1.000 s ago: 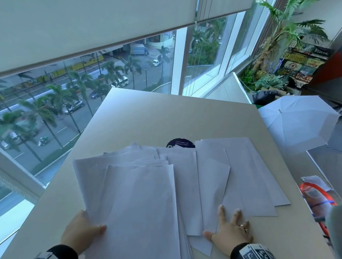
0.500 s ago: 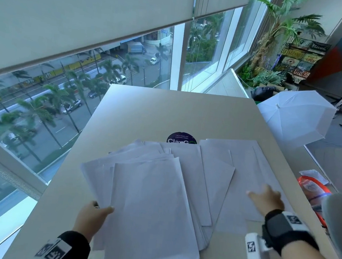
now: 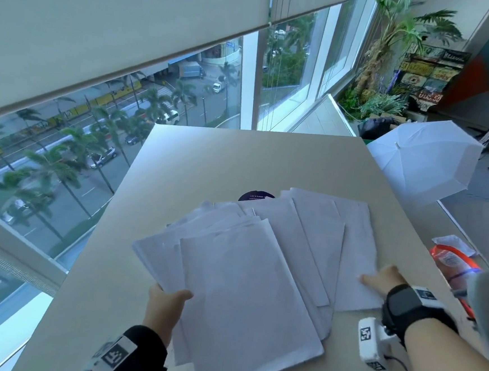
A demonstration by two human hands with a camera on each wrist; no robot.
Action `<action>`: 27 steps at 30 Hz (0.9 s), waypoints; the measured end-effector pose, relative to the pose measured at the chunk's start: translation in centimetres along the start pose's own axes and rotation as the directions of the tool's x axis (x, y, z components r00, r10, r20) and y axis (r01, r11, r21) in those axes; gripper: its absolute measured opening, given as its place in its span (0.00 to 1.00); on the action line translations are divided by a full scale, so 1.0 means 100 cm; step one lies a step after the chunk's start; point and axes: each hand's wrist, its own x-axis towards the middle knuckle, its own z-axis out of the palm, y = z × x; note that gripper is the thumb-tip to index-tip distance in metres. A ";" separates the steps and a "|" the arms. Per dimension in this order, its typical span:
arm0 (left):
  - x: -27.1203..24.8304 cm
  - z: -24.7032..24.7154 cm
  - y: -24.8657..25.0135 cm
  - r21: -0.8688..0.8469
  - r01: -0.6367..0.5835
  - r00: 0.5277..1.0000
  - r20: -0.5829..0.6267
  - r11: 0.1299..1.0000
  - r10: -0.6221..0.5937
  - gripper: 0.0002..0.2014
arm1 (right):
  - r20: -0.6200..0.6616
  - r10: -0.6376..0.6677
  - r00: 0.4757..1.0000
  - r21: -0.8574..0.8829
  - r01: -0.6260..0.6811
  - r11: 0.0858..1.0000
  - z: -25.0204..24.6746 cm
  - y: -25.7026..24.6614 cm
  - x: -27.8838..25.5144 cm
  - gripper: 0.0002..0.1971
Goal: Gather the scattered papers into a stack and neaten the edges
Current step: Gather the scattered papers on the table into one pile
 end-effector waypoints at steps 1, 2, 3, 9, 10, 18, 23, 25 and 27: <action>-0.014 0.007 0.008 -0.008 0.018 1.000 0.023 1.000 -0.018 0.35 | 0.017 -0.022 1.000 -0.032 0.023 0.999 0.009 -0.002 -0.005 0.35; -0.025 0.012 0.014 -0.012 0.027 0.998 0.051 1.000 -0.026 0.33 | 0.033 -0.048 0.998 -0.063 0.050 0.997 0.018 -0.003 -0.011 0.30; -0.032 0.015 0.017 -0.003 0.035 0.996 0.076 0.999 -0.035 0.29 | 0.047 -0.077 0.996 -0.088 0.081 0.993 0.026 -0.004 -0.019 0.26; -0.040 0.010 0.034 0.003 0.014 0.991 0.132 1.000 -0.014 0.16 | 0.097 -0.100 0.990 0.028 0.098 0.995 0.036 0.002 -0.042 0.09; -0.038 0.009 0.036 0.034 -0.016 0.993 0.115 0.999 0.012 0.18 | 0.083 -0.085 0.993 0.130 0.074 0.989 0.033 0.002 -0.039 0.09; -0.008 0.026 0.036 0.252 -0.207 0.978 0.080 0.945 0.192 0.29 | 0.201 -0.017 0.980 0.458 -0.078 0.886 0.015 -0.034 -0.032 0.25; -0.010 0.034 0.047 0.185 -0.172 0.982 0.111 0.968 0.153 0.27 | 0.208 -0.013 0.978 0.390 -0.071 0.918 0.022 -0.046 -0.036 0.29; -0.004 0.039 0.044 0.147 -0.190 0.978 0.112 0.971 0.175 0.36 | 0.200 -0.034 0.979 0.396 -0.049 0.917 0.028 -0.048 -0.037 0.30; -0.007 0.044 0.047 0.139 -0.180 0.979 0.124 0.974 0.164 0.38 | 0.176 -0.039 0.984 0.402 -0.035 0.915 0.030 -0.049 -0.040 0.28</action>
